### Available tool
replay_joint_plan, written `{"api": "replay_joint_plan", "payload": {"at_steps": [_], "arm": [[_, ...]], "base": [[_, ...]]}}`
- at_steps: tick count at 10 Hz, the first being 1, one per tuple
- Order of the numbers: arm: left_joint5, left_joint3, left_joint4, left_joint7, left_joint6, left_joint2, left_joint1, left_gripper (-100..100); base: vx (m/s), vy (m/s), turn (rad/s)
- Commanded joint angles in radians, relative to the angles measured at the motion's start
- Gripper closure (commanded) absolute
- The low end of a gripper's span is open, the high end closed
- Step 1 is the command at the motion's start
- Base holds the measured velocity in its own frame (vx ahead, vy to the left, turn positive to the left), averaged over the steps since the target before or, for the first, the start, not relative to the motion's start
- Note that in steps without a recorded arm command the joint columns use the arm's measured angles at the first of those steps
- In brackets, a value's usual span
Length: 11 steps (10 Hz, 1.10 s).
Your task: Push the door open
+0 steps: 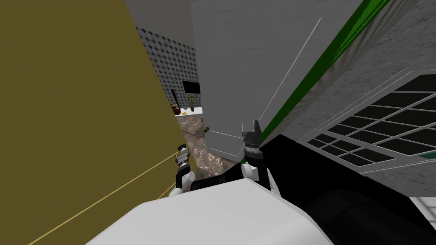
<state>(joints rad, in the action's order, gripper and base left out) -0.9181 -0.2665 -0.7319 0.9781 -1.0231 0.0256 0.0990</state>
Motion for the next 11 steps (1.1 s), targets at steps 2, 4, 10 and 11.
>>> {"api": "replay_joint_plan", "payload": {"at_steps": [2,4,10,11], "arm": [[-0.028,0.045,0.006,-0.008,-0.029,0.025,0.006,100],[-0.040,0.061,0.003,-0.015,-0.039,0.026,0.003,100],[-0.052,0.077,0.000,-0.022,-0.050,0.028,0.000,100],[-0.065,0.093,-0.003,-0.029,-0.060,0.029,-0.003,100]], "base": [[0.041,0.021,-0.078],[0.047,0.021,-0.086],[0.026,0.012,-0.034],[0.025,0.014,-0.102]]}}
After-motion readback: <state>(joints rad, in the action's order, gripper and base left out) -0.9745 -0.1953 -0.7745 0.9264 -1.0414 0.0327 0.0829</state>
